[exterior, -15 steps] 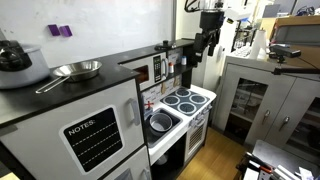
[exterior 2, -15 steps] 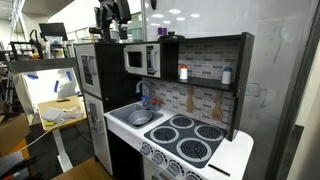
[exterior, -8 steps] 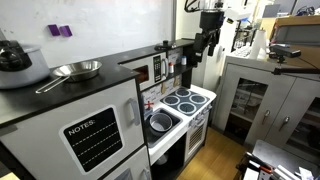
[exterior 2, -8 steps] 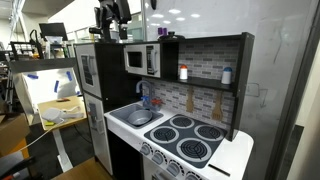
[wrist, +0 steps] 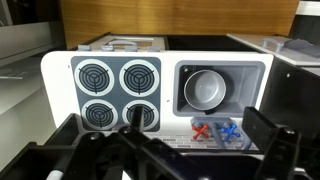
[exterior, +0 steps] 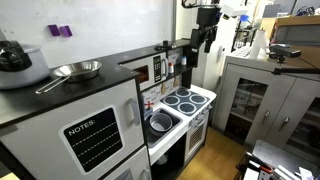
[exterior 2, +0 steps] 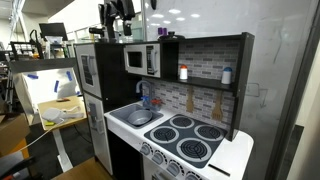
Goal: Open the microwave
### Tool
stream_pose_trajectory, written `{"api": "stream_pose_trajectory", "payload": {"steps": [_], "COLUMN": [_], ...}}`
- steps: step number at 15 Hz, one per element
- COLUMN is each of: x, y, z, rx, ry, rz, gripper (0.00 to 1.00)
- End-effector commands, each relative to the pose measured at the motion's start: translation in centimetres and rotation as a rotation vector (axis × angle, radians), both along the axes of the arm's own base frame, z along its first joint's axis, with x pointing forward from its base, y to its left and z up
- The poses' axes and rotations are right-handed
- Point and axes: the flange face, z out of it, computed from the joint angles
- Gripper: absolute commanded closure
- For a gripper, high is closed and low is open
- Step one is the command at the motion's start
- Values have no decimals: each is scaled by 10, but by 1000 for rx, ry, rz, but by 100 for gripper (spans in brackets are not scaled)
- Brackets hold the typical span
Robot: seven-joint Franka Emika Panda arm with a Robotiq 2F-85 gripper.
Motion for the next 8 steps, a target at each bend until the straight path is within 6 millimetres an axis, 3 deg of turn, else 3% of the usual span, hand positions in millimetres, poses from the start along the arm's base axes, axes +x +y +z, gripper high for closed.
{"api": "stream_pose_trajectory", "payload": {"steps": [1, 8], "x": [18, 25], "y": [-7, -39], "z": [3, -16], "rx": [65, 247], "ry": [2, 18], "rz": [-41, -241], "gripper": [0, 0]}}
